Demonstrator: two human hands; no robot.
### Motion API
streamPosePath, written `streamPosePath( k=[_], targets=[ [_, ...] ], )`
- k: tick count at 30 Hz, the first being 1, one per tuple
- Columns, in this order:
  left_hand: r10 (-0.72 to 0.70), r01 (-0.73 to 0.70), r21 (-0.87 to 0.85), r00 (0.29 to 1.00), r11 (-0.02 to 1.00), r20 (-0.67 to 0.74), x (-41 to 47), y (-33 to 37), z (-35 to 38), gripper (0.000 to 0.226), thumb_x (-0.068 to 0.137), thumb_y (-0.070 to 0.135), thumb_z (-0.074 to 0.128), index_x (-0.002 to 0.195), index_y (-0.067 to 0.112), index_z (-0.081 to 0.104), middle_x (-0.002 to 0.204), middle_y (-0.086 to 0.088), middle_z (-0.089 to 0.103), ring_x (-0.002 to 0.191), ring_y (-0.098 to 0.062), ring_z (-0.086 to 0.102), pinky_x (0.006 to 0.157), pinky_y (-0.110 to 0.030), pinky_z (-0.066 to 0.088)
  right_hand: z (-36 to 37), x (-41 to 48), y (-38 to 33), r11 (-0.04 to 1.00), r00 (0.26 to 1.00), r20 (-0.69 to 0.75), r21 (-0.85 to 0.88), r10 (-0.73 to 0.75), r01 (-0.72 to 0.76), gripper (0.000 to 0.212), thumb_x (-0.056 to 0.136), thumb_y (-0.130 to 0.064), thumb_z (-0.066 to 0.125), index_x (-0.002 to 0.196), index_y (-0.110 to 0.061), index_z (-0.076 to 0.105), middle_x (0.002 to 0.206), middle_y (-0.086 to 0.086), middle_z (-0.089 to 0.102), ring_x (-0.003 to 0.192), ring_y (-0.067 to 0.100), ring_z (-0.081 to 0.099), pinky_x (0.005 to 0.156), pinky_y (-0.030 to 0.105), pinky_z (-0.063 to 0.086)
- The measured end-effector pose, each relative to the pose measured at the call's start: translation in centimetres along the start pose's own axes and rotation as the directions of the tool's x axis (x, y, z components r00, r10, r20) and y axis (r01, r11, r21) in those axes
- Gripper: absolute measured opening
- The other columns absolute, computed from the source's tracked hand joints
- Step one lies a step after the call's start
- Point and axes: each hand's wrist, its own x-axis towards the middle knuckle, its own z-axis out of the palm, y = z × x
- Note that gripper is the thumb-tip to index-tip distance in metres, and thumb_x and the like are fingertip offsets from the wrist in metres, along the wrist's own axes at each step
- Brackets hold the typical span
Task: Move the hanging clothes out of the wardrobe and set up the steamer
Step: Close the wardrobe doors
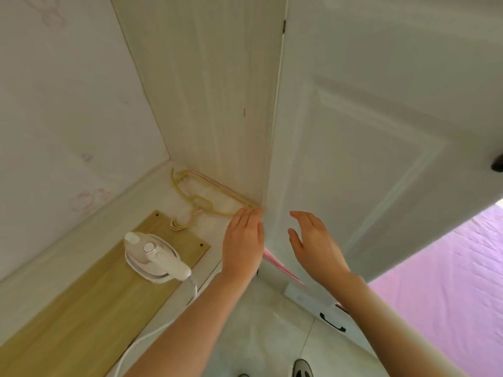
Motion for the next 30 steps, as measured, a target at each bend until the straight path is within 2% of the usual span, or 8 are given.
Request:
streamPosePath(
  k=[5, 10, 14, 18, 21, 26, 28, 30],
  targets=[
    [0.037, -0.037, -0.086, 0.999, 0.996, -0.006, -0.7, 3.9, 1.0, 0.041, 0.094, 0.024, 0.034, 0.12, 0.008, 0.062, 0.114, -0.007, 0.067, 0.114, -0.027, 0.057, 0.095, -0.041, 0.049, -3.1, -2.9, 2.1, 0.999, 0.998, -0.063, 0.026, 0.022, -0.021, 0.039, 0.098, -0.023, 0.047, 0.135, -0.012, 0.047, 0.134, 0.005, 0.054, 0.126, 0.02, 0.049, 0.097, 0.031, 0.044],
    [0.057, -0.062, -0.142, 0.998, 0.988, -0.037, -1.2, 8.0, 2.0, 0.037, 0.096, 0.022, 0.037, 0.12, 0.009, 0.062, 0.106, -0.004, 0.067, 0.106, -0.02, 0.057, 0.091, -0.035, 0.048, -6.3, -5.3, 5.0, 0.997, 0.994, -0.104, 0.063, 0.041, -0.034, 0.037, 0.098, -0.023, 0.048, 0.133, -0.013, 0.049, 0.132, 0.004, 0.056, 0.123, 0.021, 0.052, 0.097, 0.029, 0.042],
    [0.035, -0.05, -0.192, 0.996, 0.98, -0.082, -2.1, 12.2, 3.6, 0.031, 0.097, 0.019, 0.042, 0.119, 0.011, 0.062, 0.105, 0.001, 0.067, 0.105, -0.016, 0.056, 0.09, -0.031, 0.048, -9.3, -7.4, 8.0, 0.997, 0.995, -0.104, 0.075, -0.007, 0.015, 0.036, 0.098, -0.022, 0.049, 0.131, -0.01, 0.051, 0.131, 0.005, 0.058, 0.123, 0.022, 0.052, 0.098, 0.027, 0.04],
    [0.01, -0.035, -0.194, 0.992, 0.98, -0.128, -3.0, 16.4, 4.8, 0.028, 0.097, 0.017, 0.045, 0.12, 0.012, 0.061, 0.105, 0.003, 0.066, 0.105, -0.01, 0.053, 0.09, -0.026, 0.046, -12.4, -9.3, 10.8, 0.991, 0.995, -0.074, 0.119, -0.06, 0.068, 0.035, 0.099, -0.022, 0.047, 0.131, -0.01, 0.051, 0.132, 0.002, 0.056, 0.125, 0.018, 0.049, 0.098, 0.018, 0.033],
    [0.007, -0.035, -0.174, 0.988, 0.984, -0.156, -3.1, 19.4, 5.6, 0.029, 0.098, 0.018, 0.043, 0.12, 0.011, 0.061, 0.106, 0.002, 0.066, 0.104, -0.011, 0.053, 0.089, -0.026, 0.046, -14.5, -10.1, 12.8, 0.981, 0.994, -0.065, 0.165, -0.088, 0.098, 0.034, 0.099, -0.023, 0.047, 0.13, -0.012, 0.051, 0.132, -0.001, 0.056, 0.126, 0.015, 0.048, 0.099, 0.016, 0.03],
    [0.007, -0.045, -0.169, 0.976, 0.985, -0.219, -2.0, 23.4, 5.6, 0.027, 0.098, 0.015, 0.046, 0.121, 0.01, 0.06, 0.115, -0.001, 0.064, 0.111, -0.016, 0.053, 0.095, -0.025, 0.043, -17.3, -9.9, 15.0, 0.962, 0.986, -0.126, 0.237, -0.108, 0.136, 0.029, 0.098, -0.025, 0.046, 0.125, -0.016, 0.053, 0.124, -0.003, 0.061, 0.117, 0.014, 0.055, 0.098, 0.024, 0.042],
    [0.024, -0.071, -0.186, 0.97, 0.98, -0.243, -1.0, 24.6, 4.9, 0.03, 0.099, 0.016, 0.045, 0.126, 0.01, 0.056, 0.124, -0.002, 0.058, 0.119, -0.016, 0.05, 0.101, -0.025, 0.04, -18.1, -9.4, 15.3, 0.947, 0.978, -0.183, 0.282, -0.102, 0.151, 0.027, 0.097, -0.025, 0.047, 0.122, -0.017, 0.053, 0.117, -0.004, 0.064, 0.111, 0.012, 0.058, 0.094, 0.033, 0.049],
    [0.029, -0.092, -0.223, 0.963, 0.97, -0.269, 0.2, 25.6, 4.1, 0.035, 0.099, 0.019, 0.043, 0.133, 0.01, 0.049, 0.136, -0.003, 0.049, 0.129, -0.014, 0.042, 0.109, -0.025, 0.033, -18.6, -8.7, 15.1, 0.933, 0.971, -0.228, 0.328, -0.078, 0.151, 0.027, 0.097, -0.026, 0.049, 0.122, -0.016, 0.05, 0.112, -0.003, 0.063, 0.107, 0.01, 0.058, 0.09, 0.034, 0.05]
  ],
)
